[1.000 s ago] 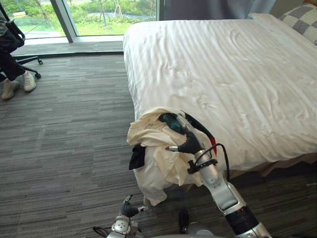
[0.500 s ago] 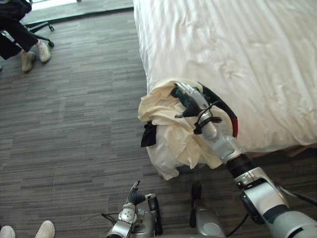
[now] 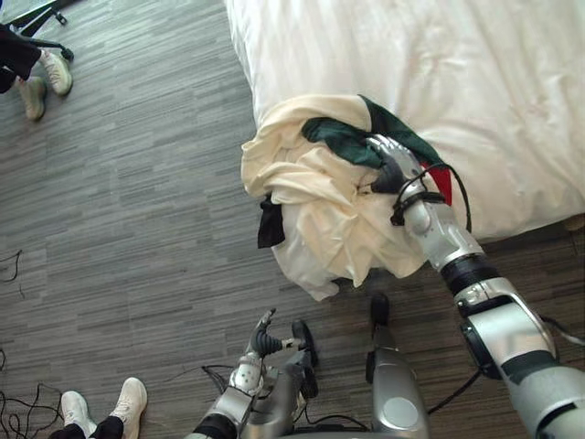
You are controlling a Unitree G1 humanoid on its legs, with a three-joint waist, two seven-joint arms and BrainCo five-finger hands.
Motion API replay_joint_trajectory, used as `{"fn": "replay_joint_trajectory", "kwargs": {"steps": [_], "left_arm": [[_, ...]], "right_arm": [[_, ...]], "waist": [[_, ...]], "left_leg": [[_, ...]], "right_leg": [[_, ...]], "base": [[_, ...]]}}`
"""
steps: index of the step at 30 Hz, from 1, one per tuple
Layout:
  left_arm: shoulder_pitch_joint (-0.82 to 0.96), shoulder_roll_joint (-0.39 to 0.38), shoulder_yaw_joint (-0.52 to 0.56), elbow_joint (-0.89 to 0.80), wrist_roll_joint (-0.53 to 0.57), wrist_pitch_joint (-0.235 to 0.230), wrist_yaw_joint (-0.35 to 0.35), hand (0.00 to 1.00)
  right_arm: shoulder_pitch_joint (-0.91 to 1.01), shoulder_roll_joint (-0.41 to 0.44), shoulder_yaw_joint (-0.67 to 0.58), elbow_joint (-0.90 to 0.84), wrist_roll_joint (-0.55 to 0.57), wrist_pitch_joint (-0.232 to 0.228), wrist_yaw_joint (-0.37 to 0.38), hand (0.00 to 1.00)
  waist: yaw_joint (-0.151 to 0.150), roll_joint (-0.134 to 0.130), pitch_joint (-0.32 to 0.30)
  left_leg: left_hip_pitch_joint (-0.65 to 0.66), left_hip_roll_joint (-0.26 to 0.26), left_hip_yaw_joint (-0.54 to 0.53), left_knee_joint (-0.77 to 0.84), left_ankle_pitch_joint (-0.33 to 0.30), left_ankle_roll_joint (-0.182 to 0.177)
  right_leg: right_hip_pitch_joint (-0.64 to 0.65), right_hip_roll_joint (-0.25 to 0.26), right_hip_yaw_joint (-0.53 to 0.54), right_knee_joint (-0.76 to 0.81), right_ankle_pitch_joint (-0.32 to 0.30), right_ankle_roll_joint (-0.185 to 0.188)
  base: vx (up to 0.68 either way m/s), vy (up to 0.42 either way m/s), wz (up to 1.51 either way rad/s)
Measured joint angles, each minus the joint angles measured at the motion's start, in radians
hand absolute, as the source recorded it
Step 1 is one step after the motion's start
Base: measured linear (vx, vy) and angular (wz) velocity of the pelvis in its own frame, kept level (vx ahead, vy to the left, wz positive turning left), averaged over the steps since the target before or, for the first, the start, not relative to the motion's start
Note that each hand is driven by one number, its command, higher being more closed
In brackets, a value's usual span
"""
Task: Tidy the bed and pick cloth on bed and put in laundry
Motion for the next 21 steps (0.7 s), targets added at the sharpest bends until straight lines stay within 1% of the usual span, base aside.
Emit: {"fn": "replay_joint_trajectory", "kwargs": {"steps": [5, 8, 11, 13, 17, 18, 21], "left_arm": [[0.000, -0.001, 0.000, 0.022, 0.010, -0.001, 0.000, 0.00], [0.001, -0.002, 0.000, 0.026, 0.015, -0.001, 0.000, 0.00], [0.001, -0.003, 0.000, 0.026, 0.016, 0.000, 0.000, 0.00], [0.000, -0.002, 0.008, 0.026, 0.017, 0.000, 0.000, 0.00], [0.002, -0.003, 0.018, 0.031, 0.017, 0.004, -0.001, 0.00], [0.003, -0.003, 0.020, 0.036, 0.017, 0.007, -0.001, 0.00], [0.013, -0.002, 0.055, 0.050, 0.018, 0.019, -0.001, 0.00]], "right_arm": [[-0.003, 0.014, -0.023, 0.023, 0.021, 0.003, -0.001, 1.00], [0.015, 0.024, -0.040, 0.027, 0.070, 0.011, -0.002, 1.00], [0.056, 0.045, -0.058, 0.013, 0.127, 0.021, -0.003, 1.00], [0.103, 0.067, -0.079, -0.016, 0.171, 0.023, -0.005, 1.00], [0.272, 0.136, -0.137, -0.134, 0.309, 0.024, -0.009, 1.00], [0.302, 0.146, -0.143, -0.158, 0.338, 0.023, -0.009, 1.00], [0.486, 0.206, -0.155, -0.256, 0.473, 0.014, -0.003, 1.00]], "waist": [[-0.004, 0.000, 0.000], [-0.001, -0.002, -0.002], [0.001, -0.010, -0.009], [0.000, -0.025, -0.020], [0.003, -0.059, -0.064], [0.003, -0.064, -0.075], [0.002, -0.091, -0.109]], "left_leg": [[0.011, 0.001, -0.019, -0.004, 0.005, 0.001], [0.027, 0.001, -0.020, -0.009, 0.005, 0.001], [0.051, 0.002, -0.020, -0.011, 0.005, 0.001], [0.061, 0.004, -0.020, -0.014, 0.004, 0.000], [0.082, 0.008, -0.018, -0.017, 0.003, -0.002], [0.083, 0.009, -0.018, -0.018, 0.001, -0.003], [0.114, 0.016, -0.008, -0.026, -0.005, -0.010]], "right_leg": [[0.019, -0.006, -0.018, 0.000, -0.001, -0.001], [0.036, -0.006, -0.023, 0.000, -0.005, -0.001], [0.058, 0.001, -0.023, 0.000, -0.012, -0.001], [0.069, 0.003, -0.023, 0.000, -0.017, 0.000], [0.090, 0.007, -0.023, 0.000, -0.027, 0.000], [0.090, 0.008, -0.022, 0.000, -0.028, 0.001], [0.114, 0.016, -0.016, -0.001, -0.035, -0.002]], "base": [[0.00, -0.001, 0.09], [0.03, -0.006, 0.05], [0.05, -0.017, 0.00], [0.04, -0.021, 0.02], [0.02, -0.012, 0.02], [0.00, 0.000, 0.00], [0.02, -0.024, -0.10]]}}
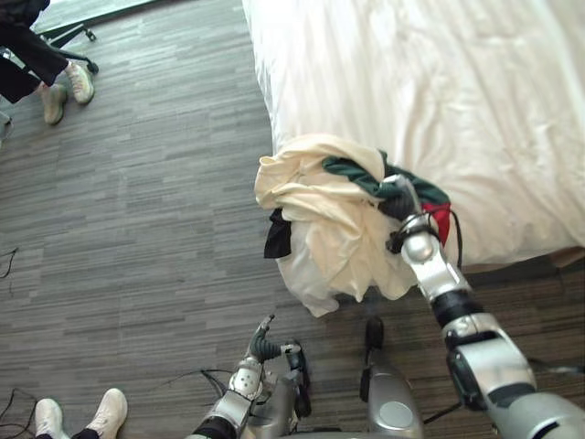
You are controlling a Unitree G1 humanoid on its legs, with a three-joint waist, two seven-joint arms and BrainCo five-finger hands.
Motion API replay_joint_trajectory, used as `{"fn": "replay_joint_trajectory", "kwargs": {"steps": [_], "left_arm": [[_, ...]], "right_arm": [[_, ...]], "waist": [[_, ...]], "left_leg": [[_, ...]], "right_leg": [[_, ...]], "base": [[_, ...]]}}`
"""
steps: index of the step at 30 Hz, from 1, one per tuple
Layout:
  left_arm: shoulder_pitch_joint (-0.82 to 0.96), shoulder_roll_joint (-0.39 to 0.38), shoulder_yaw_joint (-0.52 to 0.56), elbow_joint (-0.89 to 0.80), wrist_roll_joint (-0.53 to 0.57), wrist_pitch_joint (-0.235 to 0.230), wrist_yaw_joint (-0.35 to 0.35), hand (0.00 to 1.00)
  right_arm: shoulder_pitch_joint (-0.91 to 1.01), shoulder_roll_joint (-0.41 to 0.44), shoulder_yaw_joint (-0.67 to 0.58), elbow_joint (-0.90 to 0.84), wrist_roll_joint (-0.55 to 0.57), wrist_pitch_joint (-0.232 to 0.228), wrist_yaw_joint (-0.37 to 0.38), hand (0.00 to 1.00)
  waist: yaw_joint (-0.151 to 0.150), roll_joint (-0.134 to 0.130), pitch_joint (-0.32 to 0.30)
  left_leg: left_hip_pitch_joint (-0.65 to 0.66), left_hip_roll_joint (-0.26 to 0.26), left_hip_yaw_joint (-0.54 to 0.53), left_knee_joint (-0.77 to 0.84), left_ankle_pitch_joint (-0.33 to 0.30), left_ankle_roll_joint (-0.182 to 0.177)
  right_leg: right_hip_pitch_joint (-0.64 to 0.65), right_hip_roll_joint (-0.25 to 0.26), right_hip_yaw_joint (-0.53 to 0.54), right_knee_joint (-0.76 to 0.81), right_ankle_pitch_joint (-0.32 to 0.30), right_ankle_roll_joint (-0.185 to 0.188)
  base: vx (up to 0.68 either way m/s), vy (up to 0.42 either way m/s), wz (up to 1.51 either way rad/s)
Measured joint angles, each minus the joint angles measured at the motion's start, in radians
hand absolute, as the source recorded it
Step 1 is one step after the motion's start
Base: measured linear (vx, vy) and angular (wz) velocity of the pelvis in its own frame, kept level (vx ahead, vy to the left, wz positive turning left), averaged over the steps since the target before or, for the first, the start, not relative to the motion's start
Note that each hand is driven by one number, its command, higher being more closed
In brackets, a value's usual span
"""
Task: Tidy the bed and pick cloth on bed and put in laundry
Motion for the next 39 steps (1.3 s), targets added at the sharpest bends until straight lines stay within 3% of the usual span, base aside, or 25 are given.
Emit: {"fn": "replay_joint_trajectory", "kwargs": {"steps": [2, 6, 13, 18, 19, 26, 32, 35, 37, 38, 39], "left_arm": [[0.006, 0.001, 0.033, 0.037, 0.002, 0.015, -0.001, 0.00], [0.023, -0.001, 0.051, 0.061, -0.001, 0.032, -0.007, 0.00], [0.091, -0.006, 0.089, 0.107, -0.052, 0.043, -0.036, 0.00], [0.106, -0.009, 0.120, 0.116, -0.081, 0.044, -0.072, 0.00], [0.106, -0.011, 0.119, 0.151, -0.101, 0.058, -0.096, 0.00], [0.106, -0.010, 0.123, 0.151, -0.106, 0.058, -0.097, 0.00], [0.107, -0.011, 0.131, 0.150, -0.221, 0.059, -0.117, 0.00], [0.114, -0.028, 0.149, 0.122, -0.298, 0.057, -0.130, 0.00], [0.133, -0.040, 0.148, 0.065, -0.350, 0.054, -0.138, 0.00], [0.135, -0.042, 0.147, 0.058, -0.362, 0.054, -0.138, 0.00], [0.134, -0.046, 0.142, 0.050, -0.378, 0.056, -0.138, 0.00]], "right_arm": [[0.141, 0.053, -0.005, -0.020, 0.098, -0.019, 0.022, 1.00], [0.342, 0.091, -0.031, -0.011, 0.266, -0.037, 0.079, 1.00], [0.515, 0.134, -0.159, 0.287, 0.426, -0.033, 0.147, 1.00], [0.527, 0.141, -0.251, 0.410, 0.449, -0.029, 0.157, 1.00], [0.543, 0.132, -0.358, 0.511, 0.448, 0.045, 0.175, 1.00], [0.543, 0.132, -0.358, 0.511, 0.448, 0.045, 0.175, 1.00], [0.539, 0.135, -0.346, 0.508, 0.434, 0.048, 0.174, 1.00], [0.543, 0.117, -0.280, 0.498, 0.390, 0.050, 0.174, 1.00], [0.543, 0.103, -0.236, 0.487, 0.359, 0.053, 0.175, 1.00], [0.542, 0.102, -0.231, 0.484, 0.358, 0.053, 0.175, 1.00], [0.543, 0.101, -0.225, 0.480, 0.359, 0.053, 0.174, 1.00]], "waist": [[0.001, -0.025, -0.043], [-0.010, -0.042, -0.085], [-0.016, -0.051, -0.156], [-0.028, -0.067, -0.184], [-0.027, -0.081, -0.219], [-0.027, -0.081, -0.219], [-0.021, -0.083, -0.220], [-0.009, -0.087, -0.222], [0.011, -0.088, -0.222], [0.011, -0.089, -0.223], [0.000, -0.089, -0.223]], "left_leg": [[0.016, 0.009, 0.019, 0.000, -0.008, -0.004], [0.040, 0.014, 0.029, -0.003, -0.015, -0.008], [0.100, 0.022, 0.075, -0.018, -0.033, -0.016], [0.136, 0.021, 0.080, -0.020, -0.039, -0.017], [0.169, 0.018, 0.072, -0.037, -0.042, -0.015], [0.169, 0.018, 0.071, -0.037, -0.042, -0.015], [0.167, 0.021, 0.037, -0.029, -0.041, -0.015], [0.138, 0.016, -0.043, -0.014, -0.041, -0.015], [0.090, 0.003, -0.135, -0.002, -0.032, -0.011], [0.074, 0.002, -0.133, 0.004, -0.032, -0.010], [0.039, 0.024, -0.010, 0.033, -0.039, -0.001]], "right_leg": [[0.008, 0.006, 0.016, -0.005, -0.003, -0.002], [0.037, 0.014, 0.022, -0.030, -0.003, -0.002], [0.087, 0.030, 0.050, -0.057, -0.002, -0.003], [0.119, 0.030, 0.053, -0.057, -0.002, -0.002], [0.146, 0.028, 0.040, -0.059, -0.020, 0.016], [0.146, 0.028, 0.039, -0.062, -0.020, 0.015], [0.160, 0.024, 0.009, -0.064, -0.023, 0.012], [0.191, 0.005, -0.081, -0.064, -0.041, 0.021], [0.218, -0.018, -0.199, -0.064, -0.058, 0.029], [0.227, -0.030, -0.237, -0.064, -0.063, 0.033], [0.254, -0.054, -0.334, -0.060, -0.070, 0.039]], "base": [[0.00, -0.022, -0.23], [0.01, -0.029, -0.12], [-0.01, -0.012, -0.18], [-0.01, 0.003, -0.04], [0.00, 0.000, 0.00], [0.00, 0.000, 0.00], [0.00, -0.004, 0.15], [-0.02, -0.019, 0.83], [0.00, -0.010, 1.41], [-0.01, 0.030, 1.92], [0.02, 0.065, 2.27]]}}
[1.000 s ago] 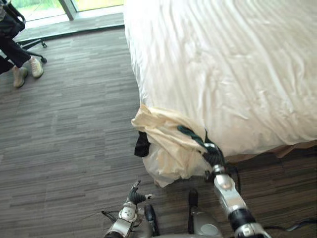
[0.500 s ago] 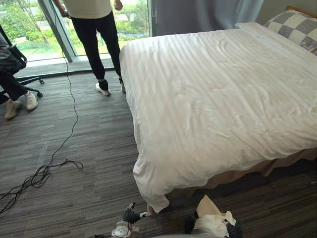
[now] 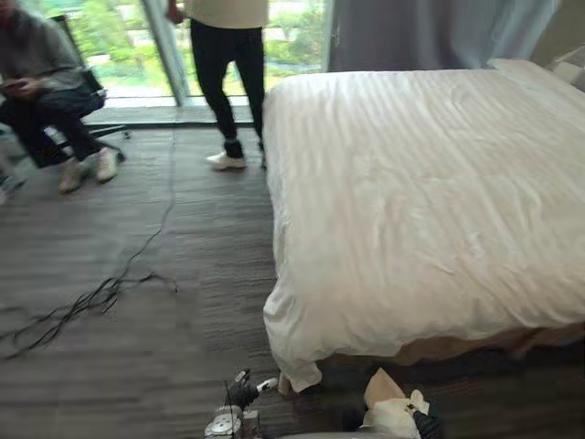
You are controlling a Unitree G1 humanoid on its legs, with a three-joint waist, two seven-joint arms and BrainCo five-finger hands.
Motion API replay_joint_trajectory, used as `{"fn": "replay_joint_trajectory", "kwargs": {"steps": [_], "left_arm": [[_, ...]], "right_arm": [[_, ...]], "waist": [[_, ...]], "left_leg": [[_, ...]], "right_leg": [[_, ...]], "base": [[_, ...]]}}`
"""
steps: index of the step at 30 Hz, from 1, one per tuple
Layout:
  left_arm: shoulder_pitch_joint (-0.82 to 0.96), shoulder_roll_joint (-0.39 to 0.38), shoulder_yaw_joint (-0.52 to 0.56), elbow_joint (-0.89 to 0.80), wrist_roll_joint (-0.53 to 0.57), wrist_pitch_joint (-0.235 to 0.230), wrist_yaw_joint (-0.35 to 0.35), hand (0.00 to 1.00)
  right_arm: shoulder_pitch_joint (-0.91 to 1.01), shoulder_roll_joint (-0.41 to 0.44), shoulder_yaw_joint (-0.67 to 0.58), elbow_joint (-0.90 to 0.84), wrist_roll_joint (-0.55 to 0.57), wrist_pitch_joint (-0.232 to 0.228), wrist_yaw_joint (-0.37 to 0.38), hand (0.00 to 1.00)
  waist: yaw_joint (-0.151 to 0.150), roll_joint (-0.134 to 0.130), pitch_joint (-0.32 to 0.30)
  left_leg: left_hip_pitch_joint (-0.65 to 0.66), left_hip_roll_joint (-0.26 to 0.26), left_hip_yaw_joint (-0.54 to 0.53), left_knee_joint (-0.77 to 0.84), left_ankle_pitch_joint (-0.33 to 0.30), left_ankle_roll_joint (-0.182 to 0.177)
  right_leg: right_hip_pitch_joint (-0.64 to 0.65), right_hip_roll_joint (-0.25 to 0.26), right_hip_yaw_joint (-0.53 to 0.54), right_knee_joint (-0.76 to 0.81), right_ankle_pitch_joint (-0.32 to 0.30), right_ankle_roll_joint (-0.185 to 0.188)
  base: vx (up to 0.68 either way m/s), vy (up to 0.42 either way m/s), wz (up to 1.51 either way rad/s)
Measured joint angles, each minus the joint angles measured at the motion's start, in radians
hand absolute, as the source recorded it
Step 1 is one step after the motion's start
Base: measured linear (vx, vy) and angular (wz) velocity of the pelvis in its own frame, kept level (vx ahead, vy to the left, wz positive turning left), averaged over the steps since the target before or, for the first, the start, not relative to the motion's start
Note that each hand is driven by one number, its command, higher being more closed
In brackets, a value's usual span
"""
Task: Tidy the bed and pick cloth on bed and put in laundry
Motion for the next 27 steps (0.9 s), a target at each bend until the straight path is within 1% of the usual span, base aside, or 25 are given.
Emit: {"fn": "replay_joint_trajectory", "kwargs": {"steps": [1, 2, 3, 4, 5, 6, 7, 9, 10, 12, 13, 14, 15, 16, 17, 18, 19, 20, 21, 22, 23, 24, 25, 26, 27], "left_arm": [[0.004, -0.011, -0.004, -0.007, -0.008, 0.001, 0.000, 0.00], [0.006, -0.015, -0.002, -0.011, -0.008, 0.001, 0.000, 0.00], [0.012, -0.024, 0.006, -0.016, -0.014, 0.002, 0.000, 0.00], [0.014, -0.033, 0.023, -0.020, -0.017, 0.003, 0.000, 0.00], [0.013, -0.032, 0.031, -0.021, -0.018, 0.004, 0.000, 0.00], [0.013, -0.025, 0.050, -0.021, -0.017, 0.007, 0.000, 0.00], [0.013, -0.012, 0.065, -0.022, -0.017, 0.010, 0.000, 0.00], [0.015, -0.009, 0.066, -0.035, -0.018, 0.010, -0.002, 0.00], [0.011, -0.008, 0.070, -0.040, -0.018, 0.010, -0.008, 0.00], [0.014, -0.015, 0.095, -0.041, -0.023, 0.013, -0.021, 0.00], [0.019, -0.012, 0.096, -0.052, -0.032, 0.015, -0.023, 0.00], [0.021, -0.010, 0.097, -0.058, -0.039, 0.016, -0.022, 0.00], [0.020, -0.012, 0.092, -0.071, -0.056, 0.019, -0.022, 0.00], [0.020, -0.001, 0.093, -0.083, -0.066, 0.019, -0.018, 0.00], [0.022, 0.003, 0.093, -0.084, -0.067, 0.022, -0.018, 0.00], [0.028, 0.009, 0.089, -0.087, -0.075, 0.023, -0.017, 0.00], [0.037, 0.018, 0.083, -0.102, -0.078, 0.024, -0.016, 0.00], [0.039, 0.018, 0.081, -0.102, -0.081, 0.024, -0.016, 0.00], [0.040, 0.018, 0.075, -0.110, -0.092, 0.024, -0.016, 0.00], [0.041, 0.019, 0.056, -0.129, -0.095, 0.024, -0.017, 0.00], [0.041, 0.019, 0.049, -0.141, -0.095, 0.023, -0.017, 0.00], [0.033, 0.018, 0.038, -0.147, -0.095, 0.021, -0.018, 0.00], [0.025, 0.020, 0.019, -0.146, -0.094, 0.021, -0.016, 0.00], [0.023, 0.022, 0.010, -0.146, -0.095, 0.021, -0.016, 0.00], [0.022, 0.026, 0.004, -0.147, -0.094, 0.018, -0.016, 0.00]], "right_arm": [[0.002, -0.009, 0.011, 0.000, 0.001, 0.002, -0.001, 1.00], [0.000, -0.016, 0.019, 0.000, 0.001, 0.002, -0.002, 1.00], [-0.009, -0.030, 0.026, 0.001, 0.001, 0.002, -0.002, 1.00], [-0.024, -0.037, 0.025, 0.002, 0.001, 0.003, -0.002, 1.00], [-0.034, -0.040, 0.025, 0.002, 0.001, 0.002, -0.002, 1.00], [-0.046, -0.031, 0.023, 0.001, 0.001, 0.002, -0.002, 1.00], [-0.056, -0.014, 0.017, -0.001, 0.001, 0.002, -0.002, 1.00], [-0.062, -0.004, 0.015, 0.000, 0.000, 0.005, -0.001, 1.00], [-0.075, -0.005, 0.014, -0.001, 0.000, 0.014, 0.000, 1.00], [-0.077, -0.001, 0.006, -0.006, 0.000, 0.031, 0.000, 1.00], [-0.072, 0.002, -0.004, -0.024, 0.000, 0.039, -0.002, 1.00], [-0.066, 0.005, -0.004, -0.045, 0.001, 0.042, -0.004, 1.00], [-0.049, 0.007, -0.004, -0.101, 0.001, 0.042, -0.005, 1.00], [-0.030, 0.021, 0.000, -0.175, 0.002, 0.041, -0.005, 1.00], [-0.017, 0.028, 0.001, -0.217, 0.002, 0.039, -0.005, 1.00], [0.010, 0.035, 0.006, -0.297, 0.006, 0.037, -0.006, 1.00], [0.040, 0.034, 0.019, -0.363, 0.013, 0.032, -0.007, 1.00], [0.051, 0.033, 0.026, -0.393, 0.013, 0.030, -0.008, 1.00], [0.057, 0.035, 0.034, -0.445, 0.012, 0.028, -0.010, 1.00], [0.062, 0.036, 0.046, -0.483, 0.007, 0.023, -0.016, 1.00], [0.062, 0.039, 0.047, -0.498, -0.001, 0.019, -0.019, 1.00], [0.062, 0.043, 0.047, -0.521, -0.010, 0.017, -0.024, 1.00], [0.063, 0.051, 0.048, -0.538, -0.032, 0.013, -0.028, 1.00], [0.068, 0.057, 0.050, -0.549, -0.053, 0.013, -0.032, 1.00], [0.077, 0.065, 0.064, -0.567, -0.075, 0.013, -0.037, 1.00]], "waist": [[0.003, -0.003, 0.002], [0.005, 0.002, -0.001], [0.008, 0.019, -0.009], [0.016, 0.025, -0.008], [0.021, 0.025, -0.008], [0.027, 0.019, -0.008], [0.031, 0.009, -0.008], [0.040, 0.006, -0.008], [0.057, 0.006, -0.006], [0.056, 0.009, -0.007], [0.055, 0.000, -0.003], [0.053, -0.005, 0.000], [0.048, 0.000, 0.002], [0.037, 0.010, 0.019], [0.035, 0.006, 0.021], [0.030, 0.006, 0.034], [0.030, -0.001, 0.038], [0.029, 0.000, 0.039], [0.026, 0.013, 0.051], [0.023, 0.027, 0.059], [0.024, 0.036, 0.064], [0.026, 0.040, 0.067], [0.027, 0.045, 0.072], [0.027, 0.045, 0.075], [0.030, 0.035, 0.079]], "left_leg": [[-0.022, 0.039, 0.177, 0.040, 0.001, 0.012], [-0.024, 0.062, 0.286, 0.065, 0.008, 0.031], [-0.017, 0.095, 0.467, 0.107, 0.035, 0.048], [-0.033, 0.082, 0.564, 0.137, 0.032, 0.062], [-0.039, 0.079, 0.624, 0.158, 0.020, 0.083], [-0.047, 0.072, 0.697, 0.184, -0.003, 0.117], [-0.062, 0.056, 0.733, 0.204, -0.026, 0.145], [-0.090, 0.035, 0.692, 0.206, -0.044, 0.151], [-0.106, 0.016, 0.665, 0.198, -0.053, 0.158], [-0.103, -0.017, 0.606, 0.171, -0.069, 0.157], [-0.083, -0.053, 0.553, 0.148, -0.069, 0.164], [-0.072, -0.076, 0.510, 0.133, -0.069, 0.166], [-0.070, -0.088, 0.425, 0.121, -0.069, 0.168], [-0.071, -0.093, 0.343, 0.099, -0.067, 0.170], [-0.065, -0.099, 0.298, 0.082, -0.058, 0.178], [-0.039, -0.120, 0.239, 0.055, -0.051, 0.176], [-0.015, -0.147, 0.179, 0.054, -0.050, 0.176], [-0.001, -0.157, 0.149, 0.053, -0.050, 0.176], [0.023, -0.164, 0.092, 0.056, -0.050, 0.175], [0.035, -0.162, 0.028, 0.055, -0.049, 0.174], [0.036, -0.162, -0.003, 0.055, -0.049, 0.173], [0.040, -0.162, -0.052, 0.056, -0.049, 0.170], [0.042, -0.162, -0.136, 0.057, -0.048, 0.148], [0.040, -0.162, -0.170, 0.059, -0.050, 0.138], [0.040, -0.163, -0.202, 0.064, -0.059, 0.121]], "right_leg": [[0.026, -0.028, -0.092, 0.000, -0.010, 0.015], [0.040, -0.042, -0.127, 0.001, -0.016, 0.022], [0.063, -0.069, -0.195, 0.018, -0.024, 0.046], [0.079, -0.104, -0.255, 0.046, -0.023, 0.059], [0.091, -0.117, -0.282, 0.047, -0.023, 0.061], [0.111, -0.132, -0.328, 0.048, -0.025, 0.079], [0.138, -0.152, -0.397, 0.065, -0.028, 0.098], [0.141, -0.168, -0.452, 0.100, -0.031, 0.098], [0.140, -0.193, -0.482, 0.151, -0.033, 0.100], [0.140, -0.261, -0.513, 0.306, -0.033, 0.100], [0.138, -0.334, -0.508, 0.460, -0.023, 0.086], [0.130, -0.370, -0.482, 0.546, -0.003, 0.052], [0.057, -0.382, -0.317, 0.710, -0.006, -0.007], [-0.030, -0.297, -0.128, 0.810, -0.131, 0.039], [-0.068, -0.250, -0.061, 0.842, -0.187, 0.048], [-0.117, -0.196, 0.010, 0.868, -0.265, 0.042], [-0.152, -0.180, 0.037, 0.852, -0.310, 0.042], [-0.173, -0.175, 0.046, 0.833, -0.327, 0.037], [-0.206, -0.145, 0.091, 0.770, -0.350, 0.030], [-0.240, -0.099, 0.171, 0.676, -0.352, 0.031], [-0.255, -0.078, 0.230, 0.623, -0.349, 0.035], [-0.275, -0.050, 0.325, 0.543, -0.340, 0.038], [-0.286, -0.026, 0.439, 0.420, -0.299, 0.053], [-0.282, -0.024, 0.469, 0.374, -0.274, 0.053], [-0.280, -0.029, 0.490, 0.337, -0.235, 0.055]], "base": [[0.04, 0.099, 2.33], [0.11, 0.166, 2.16], [0.15, 0.234, 1.76], [0.15, 0.260, 1.59], [0.12, 0.277, 1.23], [0.11, 0.303, 1.34], [0.09, 0.242, 1.36], [0.06, 0.166, 1.15], [0.10, 0.209, 1.11], [0.12, 0.187, 1.02], [0.14, 0.158, 0.98], [0.22, 0.183, 1.53], [0.26, 0.089, 1.85], [0.26, 0.038, 1.97], [0.30, -0.064, 2.03], [0.31, -0.078, 1.89], [0.33, -0.070, 1.77], [0.29, -0.042, 1.56], [0.27, -0.032, 1.55], [0.24, -0.041, 1.57], [0.19, -0.088, 1.44], [0.18, -0.158, 1.63], [0.17, -0.189, 1.67], [0.16, -0.226, 1.67], [0.12, -0.273, 1.46]]}}
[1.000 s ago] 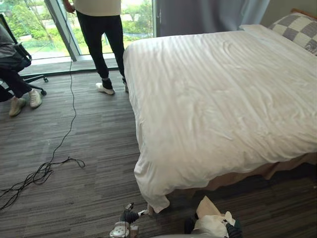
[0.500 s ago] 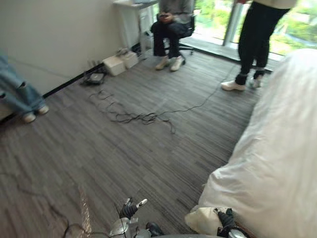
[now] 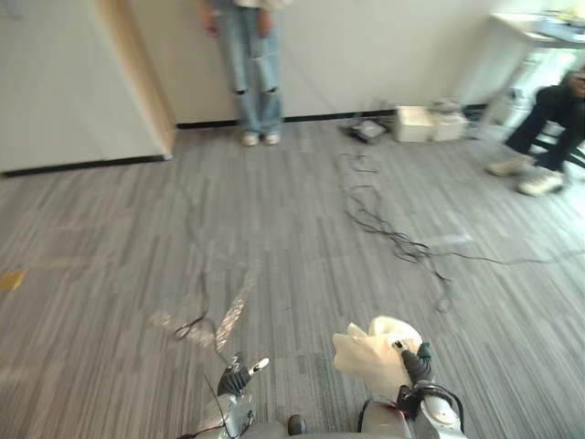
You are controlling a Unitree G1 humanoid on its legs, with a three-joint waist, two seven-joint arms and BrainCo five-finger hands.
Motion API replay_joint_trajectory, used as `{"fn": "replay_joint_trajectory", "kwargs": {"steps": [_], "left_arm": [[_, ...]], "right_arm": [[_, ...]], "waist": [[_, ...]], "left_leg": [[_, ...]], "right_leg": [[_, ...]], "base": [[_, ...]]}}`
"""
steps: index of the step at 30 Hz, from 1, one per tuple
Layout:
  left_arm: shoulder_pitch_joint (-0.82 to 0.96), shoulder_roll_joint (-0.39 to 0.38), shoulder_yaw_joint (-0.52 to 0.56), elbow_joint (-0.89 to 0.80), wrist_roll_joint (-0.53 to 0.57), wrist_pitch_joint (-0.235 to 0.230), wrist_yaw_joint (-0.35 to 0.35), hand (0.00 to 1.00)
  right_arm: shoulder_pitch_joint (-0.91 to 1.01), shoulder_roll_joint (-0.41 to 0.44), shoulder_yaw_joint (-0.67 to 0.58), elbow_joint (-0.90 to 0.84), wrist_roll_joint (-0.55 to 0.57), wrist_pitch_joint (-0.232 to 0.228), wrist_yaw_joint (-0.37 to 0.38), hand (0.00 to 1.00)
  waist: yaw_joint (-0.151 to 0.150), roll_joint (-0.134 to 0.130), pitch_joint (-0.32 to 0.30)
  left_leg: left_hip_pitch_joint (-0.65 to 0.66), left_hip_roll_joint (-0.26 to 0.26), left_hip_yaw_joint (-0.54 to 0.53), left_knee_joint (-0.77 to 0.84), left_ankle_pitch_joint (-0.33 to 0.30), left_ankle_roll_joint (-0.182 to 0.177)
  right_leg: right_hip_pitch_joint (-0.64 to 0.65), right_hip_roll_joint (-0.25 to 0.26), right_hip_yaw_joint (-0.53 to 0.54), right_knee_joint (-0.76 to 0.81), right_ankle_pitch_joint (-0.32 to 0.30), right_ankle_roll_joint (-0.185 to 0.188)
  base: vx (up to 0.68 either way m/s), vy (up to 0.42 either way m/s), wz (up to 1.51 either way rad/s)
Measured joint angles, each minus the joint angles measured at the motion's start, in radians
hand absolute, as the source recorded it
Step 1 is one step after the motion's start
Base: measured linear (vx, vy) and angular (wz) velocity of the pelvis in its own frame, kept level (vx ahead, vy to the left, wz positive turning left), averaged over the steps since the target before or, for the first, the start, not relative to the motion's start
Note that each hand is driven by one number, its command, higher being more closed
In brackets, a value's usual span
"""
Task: Tidy the bed and pick cloth on bed and put in laundry
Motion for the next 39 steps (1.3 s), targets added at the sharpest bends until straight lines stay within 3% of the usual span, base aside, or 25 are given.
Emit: {"fn": "replay_joint_trajectory", "kwargs": {"steps": [1, 2, 3, 5, 7, 9, 11, 13, 14, 15, 16, 19, 20, 23, 24, 25, 27, 28, 30, 31, 33, 34, 35, 36, 39], "left_arm": [[0.006, 0.015, 0.000, 0.000, 0.000, -0.002, 0.000, 0.00], [0.006, 0.026, 0.000, -0.001, 0.000, -0.002, 0.000, 0.00], [0.005, 0.036, 0.003, -0.002, 0.000, -0.001, 0.000, 0.00], [0.023, -0.013, -0.005, -0.041, 0.000, -0.001, -0.002, 0.00], [0.016, -0.043, -0.030, -0.060, 0.001, 0.000, -0.005, 0.00], [0.016, -0.052, -0.038, -0.097, 0.002, -0.001, -0.005, 0.00], [0.017, -0.051, -0.038, -0.121, 0.002, -0.001, -0.005, 0.00], [0.010, -0.053, -0.039, -0.157, 0.003, -0.002, -0.006, 0.00], [0.010, -0.053, -0.039, -0.157, 0.003, -0.002, -0.007, 0.00], [0.001, -0.054, -0.040, -0.157, 0.004, -0.001, -0.007, 0.00], [0.001, -0.054, -0.042, -0.157, 0.010, 0.001, -0.007, 0.00], [0.018, -0.045, -0.067, -0.161, 0.010, 0.005, -0.007, 0.00], [0.020, -0.048, -0.073, -0.161, 0.010, 0.006, -0.007, 0.00], [0.055, -0.044, -0.080, -0.167, 0.012, 0.012, -0.021, 0.00], [0.054, -0.040, -0.086, -0.169, 0.013, 0.013, -0.024, 0.00], [0.053, -0.025, -0.096, -0.169, 0.013, 0.013, -0.021, 0.00], [0.047, -0.014, -0.097, -0.169, 0.013, 0.012, -0.018, 0.00], [0.043, -0.012, -0.098, -0.169, 0.014, 0.011, -0.010, 0.00], [0.039, -0.012, -0.102, -0.162, 0.022, 0.011, -0.002, 0.00], [0.034, -0.012, -0.108, -0.150, 0.025, 0.011, -0.002, 0.00], [0.031, -0.006, -0.117, -0.136, 0.044, 0.010, -0.001, 0.00], [0.031, 0.001, -0.123, -0.123, 0.055, 0.009, -0.001, 0.00], [0.033, 0.015, -0.130, -0.111, 0.064, 0.009, -0.001, 0.00], [0.031, 0.020, -0.134, -0.097, 0.069, 0.009, 0.000, 0.00], [0.038, -0.013, -0.142, -0.079, 0.078, 0.006, -0.002, 0.00]], "right_arm": [[0.005, 0.018, 0.045, -0.016, -0.033, 0.000, -0.003, 1.00], [0.011, 0.030, 0.068, -0.030, -0.046, 0.000, -0.003, 1.00], [0.016, 0.036, 0.100, -0.045, -0.056, -0.002, 0.002, 1.00], [-0.006, 0.004, 0.132, -0.060, -0.073, -0.003, 0.020, 1.00], [-0.010, -0.025, 0.120, -0.078, -0.079, -0.006, 0.019, 1.00], [-0.011, -0.044, 0.119, -0.087, -0.080, -0.010, 0.019, 1.00], [-0.002, -0.040, 0.119, -0.118, -0.081, -0.011, 0.019, 1.00], [0.010, -0.040, 0.117, -0.170, -0.081, -0.013, 0.018, 1.00], [0.008, -0.040, 0.115, -0.179, -0.081, -0.013, 0.017, 1.00], [0.006, -0.040, 0.107, -0.194, -0.081, -0.014, 0.014, 1.00], [0.003, -0.039, 0.100, -0.194, -0.081, -0.014, 0.010, 1.00], [0.007, -0.021, 0.086, -0.208, -0.088, -0.013, 0.001, 1.00], [0.012, -0.019, 0.082, -0.213, -0.090, -0.014, -0.001, 1.00], [0.009, -0.005, 0.079, -0.218, -0.102, -0.014, -0.008, 1.00], [0.019, 0.000, 0.080, -0.219, -0.110, -0.014, -0.007, 1.00], [0.031, 0.008, 0.082, -0.219, -0.122, -0.014, -0.005, 1.00], [0.049, 0.013, 0.083, -0.220, -0.122, -0.014, -0.005, 1.00], [0.070, 0.016, 0.083, -0.221, -0.121, -0.015, -0.006, 1.00], [0.075, 0.018, 0.083, -0.223, -0.121, -0.015, -0.006, 1.00], [0.074, 0.018, 0.083, -0.222, -0.120, -0.015, -0.007, 1.00], [0.075, 0.021, 0.083, -0.222, -0.118, -0.016, -0.007, 1.00], [0.076, 0.031, 0.083, -0.222, -0.112, -0.018, -0.007, 1.00], [0.084, 0.047, 0.084, -0.222, -0.107, -0.018, -0.007, 1.00], [0.087, 0.050, 0.084, -0.218, -0.107, -0.018, -0.008, 1.00], [0.086, 0.033, 0.081, -0.210, -0.107, -0.020, -0.011, 1.00]], "waist": [[0.005, -0.034, -0.001], [0.005, -0.058, -0.002], [0.003, -0.074, 0.000], [0.020, -0.011, -0.001], [0.015, 0.020, 0.002], [0.029, 0.029, 0.002], [0.026, 0.021, 0.003], [0.026, 0.011, 0.005], [0.026, 0.009, 0.004], [0.023, 0.009, 0.004], [0.024, 0.010, 0.002], [0.024, -0.025, -0.005], [0.027, -0.026, -0.005], [0.021, -0.031, -0.012], [0.014, -0.034, -0.014], [0.002, -0.036, -0.015], [-0.005, -0.034, -0.015], [-0.007, -0.031, -0.016], [-0.014, -0.039, -0.021], [-0.020, -0.032, -0.018], [-0.024, -0.039, -0.023], [-0.023, -0.051, -0.028], [-0.022, -0.082, -0.037], [-0.019, -0.090, -0.036], [-0.004, -0.040, -0.056]], "left_leg": [[-0.012, 0.001, -0.045, 0.035, -0.032, -0.027], [-0.024, 0.006, -0.040, 0.065, -0.058, -0.037], [-0.051, 0.028, -0.022, 0.124, -0.083, -0.049], [-0.118, 0.134, -0.011, 0.232, -0.112, -0.083], [-0.133, 0.177, 0.086, 0.239, -0.093, -0.111], [-0.137, 0.214, 0.243, 0.240, -0.067, -0.099], [-0.144, 0.211, 0.377, 0.232, -0.033, -0.094], [-0.148, 0.211, 0.584, 0.191, -0.015, -0.072], [-0.154, 0.212, 0.637, 0.183, -0.010, -0.054], [-0.166, 0.214, 0.741, 0.183, -0.010, -0.008], [-0.170, 0.208, 0.776, 0.180, -0.021, 0.017], [-0.142, 0.134, 0.694, 0.103, -0.011, 0.034], [-0.131, 0.126, 0.681, 0.090, -0.011, 0.034], [-0.080, 0.101, 0.604, 0.051, -0.017, 0.044], [-0.068, 0.099, 0.550, 0.047, -0.020, 0.049], [-0.061, 0.099, 0.493, 0.045, -0.021, 0.049], [-0.046, 0.097, 0.425, 0.045, -0.020, 0.049], [-0.037, 0.088, 0.366, 0.046, -0.020, 0.049], [-0.043, 0.082, 0.303, 0.051, -0.019, 0.048], [-0.054, 0.082, 0.257, 0.062, -0.014, 0.039], [-0.059, 0.079, 0.215, 0.058, -0.001, 0.018], [-0.059, 0.067, 0.190, 0.047, 0.008, 0.002], [-0.041, 0.041, 0.175, 0.009, 0.019, -0.018], [-0.023, 0.036, 0.173, -0.009, 0.016, -0.031], [0.027, 0.106, 0.239, -0.100, 0.062, -0.096]], "right_leg": [[0.011, -0.022, -0.006, -0.032, 0.068, -0.004], [0.029, -0.036, -0.029, -0.039, 0.091, -0.015], [0.053, -0.040, -0.058, -0.049, 0.160, -0.009], [0.102, 0.017, -0.176, -0.071, 0.146, -0.038], [0.159, 0.020, -0.272, -0.103, 0.140, -0.050], [0.188, 0.012, -0.326, -0.104, 0.117, -0.054], [0.218, -0.015, -0.380, -0.110, 0.102, -0.043], [0.243, -0.038, -0.460, -0.136, 0.100, -0.031], [0.243, -0.044, -0.477, -0.137, 0.099, -0.027], [0.248, -0.054, -0.517, -0.136, 0.099, -0.017], [0.265, -0.058, -0.550, -0.138, 0.099, -0.015], [0.308, -0.088, -0.611, -0.110, 0.106, -0.005], [0.304, -0.099, -0.609, -0.073, 0.106, -0.005], [0.211, -0.200, -0.578, 0.292, 0.157, 0.015], [0.143, -0.232, -0.516, 0.457, 0.190, 0.018], [0.092, -0.225, -0.452, 0.582, 0.136, 0.025], [0.059, -0.201, -0.395, 0.624, 0.052, 0.023], [0.045, -0.177, -0.370, 0.567, -0.004, 0.021], [0.029, -0.136, -0.335, 0.433, -0.040, 0.010], [0.033, -0.092, -0.278, 0.282, -0.043, 0.009], [0.035, -0.045, -0.175, 0.074, -0.009, 0.002], [0.037, -0.041, -0.128, -0.013, 0.072, -0.002], [0.053, -0.054, -0.109, -0.054, 0.171, -0.010], [0.069, -0.064, -0.115, -0.066, 0.156, -0.002], [0.114, -0.007, -0.166, -0.132, 0.158, -0.024]], "base": [[0.13, -0.308, 1.42], [0.13, -0.405, 1.47], [0.11, -0.419, 1.28], [0.09, -0.378, 1.20], [0.09, -0.222, 1.25], [0.11, -0.144, 1.05], [0.11, -0.037, 0.87], [0.07, 0.064, 0.96], [0.06, 0.130, 0.90], [0.06, 0.150, 0.93], [0.07, 0.140, 0.90], [0.10, 0.087, 0.89], [0.11, 0.095, 0.66], [0.18, 0.103, 0.75], [0.24, 0.017, 1.20], [0.28, -0.015, 1.41], [0.24, -0.052, 1.41], [0.18, -0.075, 1.28], [0.11, -0.099, 1.20], [0.07, -0.182, 1.30], [0.03, -0.191, 0.95], [-0.05, -0.239, 0.70], [-0.05, -0.316, 0.65], [-0.05, -0.274, 0.39], [0.01, -0.181, 0.17]]}}
